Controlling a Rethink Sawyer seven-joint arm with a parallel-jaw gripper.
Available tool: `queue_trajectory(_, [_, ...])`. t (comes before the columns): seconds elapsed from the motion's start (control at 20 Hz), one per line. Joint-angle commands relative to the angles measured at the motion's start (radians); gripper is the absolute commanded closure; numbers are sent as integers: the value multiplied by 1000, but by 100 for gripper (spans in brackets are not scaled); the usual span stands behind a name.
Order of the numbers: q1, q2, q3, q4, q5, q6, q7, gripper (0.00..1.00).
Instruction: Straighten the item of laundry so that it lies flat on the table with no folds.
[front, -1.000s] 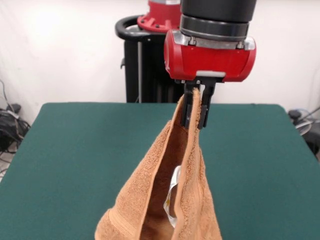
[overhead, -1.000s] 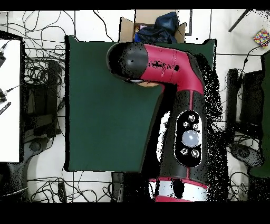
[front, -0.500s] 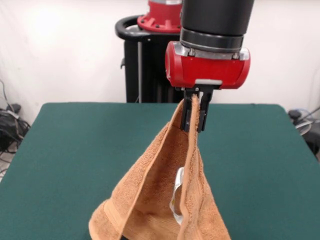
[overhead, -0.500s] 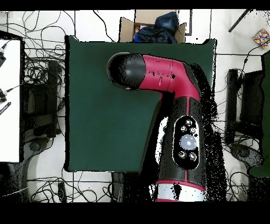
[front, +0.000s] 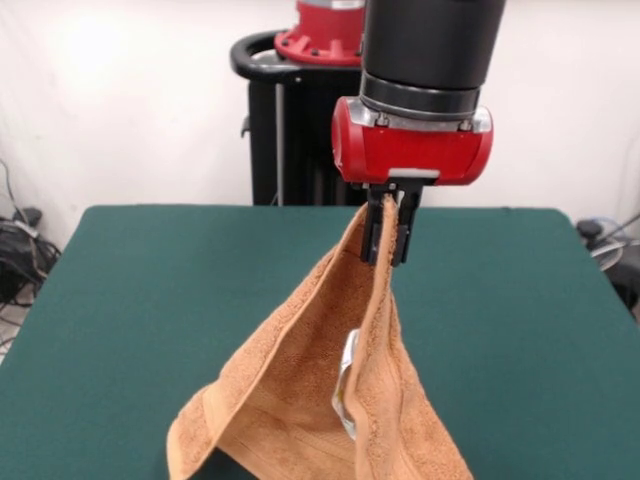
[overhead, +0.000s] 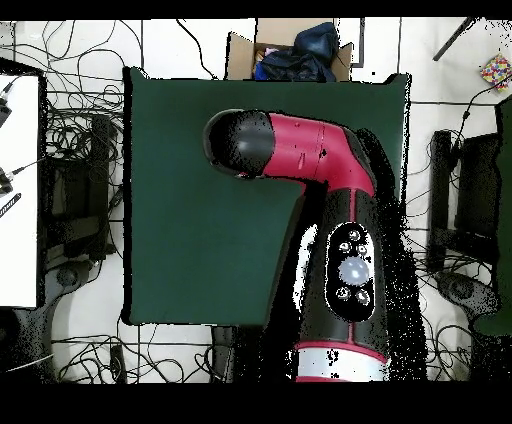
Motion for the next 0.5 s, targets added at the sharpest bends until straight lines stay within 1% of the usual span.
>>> queue_trajectory(0.05, [10, -29, 24, 152, 0, -38, 158, 100])
queue_trajectory(0.3, [11, -28, 23, 154, -4, -45, 161, 100])
queue_trajectory(0.5, [11, -41, 26, 193, -11, -76, 159, 100])
